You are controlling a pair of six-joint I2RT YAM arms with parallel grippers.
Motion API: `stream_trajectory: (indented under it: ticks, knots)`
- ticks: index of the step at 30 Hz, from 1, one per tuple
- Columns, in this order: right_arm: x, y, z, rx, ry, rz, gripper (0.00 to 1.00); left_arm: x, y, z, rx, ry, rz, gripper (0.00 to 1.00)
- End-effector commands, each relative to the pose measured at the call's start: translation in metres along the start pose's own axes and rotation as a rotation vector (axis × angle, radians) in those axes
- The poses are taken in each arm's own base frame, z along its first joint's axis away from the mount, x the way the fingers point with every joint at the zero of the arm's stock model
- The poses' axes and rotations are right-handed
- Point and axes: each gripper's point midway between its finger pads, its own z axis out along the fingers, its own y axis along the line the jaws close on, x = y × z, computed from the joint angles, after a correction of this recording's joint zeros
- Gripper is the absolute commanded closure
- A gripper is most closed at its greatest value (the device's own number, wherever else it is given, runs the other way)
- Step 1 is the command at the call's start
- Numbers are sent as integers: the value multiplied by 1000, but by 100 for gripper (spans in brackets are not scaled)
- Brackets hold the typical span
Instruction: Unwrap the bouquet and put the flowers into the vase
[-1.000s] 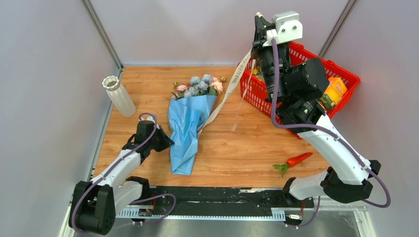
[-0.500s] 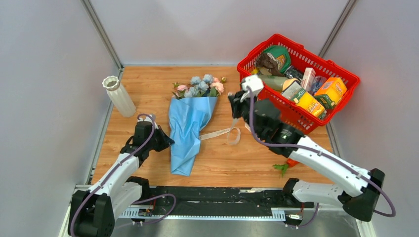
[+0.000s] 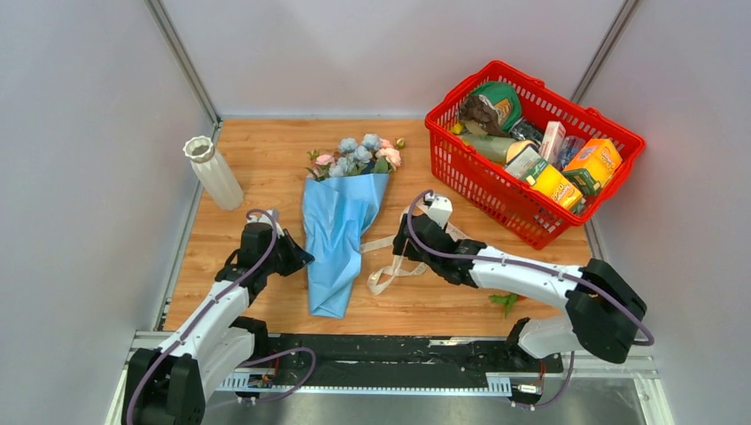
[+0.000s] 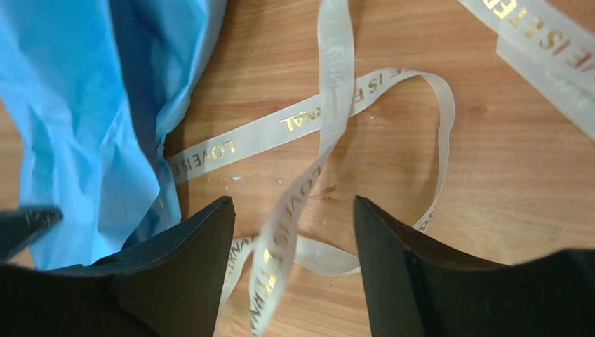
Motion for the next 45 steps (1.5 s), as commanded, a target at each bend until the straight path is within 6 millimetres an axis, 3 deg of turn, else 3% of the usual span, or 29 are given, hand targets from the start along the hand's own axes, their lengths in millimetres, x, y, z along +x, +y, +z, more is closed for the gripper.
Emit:
stream_trajectory:
  ticks: [1, 6, 11, 20, 25, 29, 33, 36, 39, 43, 45]
  knots:
    - [1, -4, 17, 108, -34, 304, 32, -8, -10, -2, 47, -34, 9, 100]
    - [11, -5, 34, 248, 7, 456, 30, -8, -12, -3, 53, -30, 14, 100]
    - [7, -5, 54, 358, -12, 466, 29, -5, -10, -4, 55, -29, 15, 100]
    - [27, -37, 73, 612, 66, 588, 34, -5, -11, -5, 61, -32, 13, 100]
    - [27, -41, 83, 659, 88, 614, 32, -5, -13, -5, 71, -38, 2, 100]
    - [38, -56, 78, 779, 146, 656, 34, -7, -16, -6, 83, -43, -7, 100]
    - [46, -77, 73, 892, 203, 664, 45, -7, -14, -7, 78, -55, -17, 100]
    - [41, -89, 75, 917, 185, 656, 54, -12, -13, -7, 64, -79, -21, 100]
    - [37, -104, 76, 947, 166, 658, 56, -17, -14, -7, 56, -90, -17, 100]
    - [30, -124, 74, 981, 140, 606, 78, -21, -13, -7, 32, -93, -6, 100]
    - [23, -135, 69, 995, 105, 578, 83, -23, -12, -7, 25, -97, 0, 100]
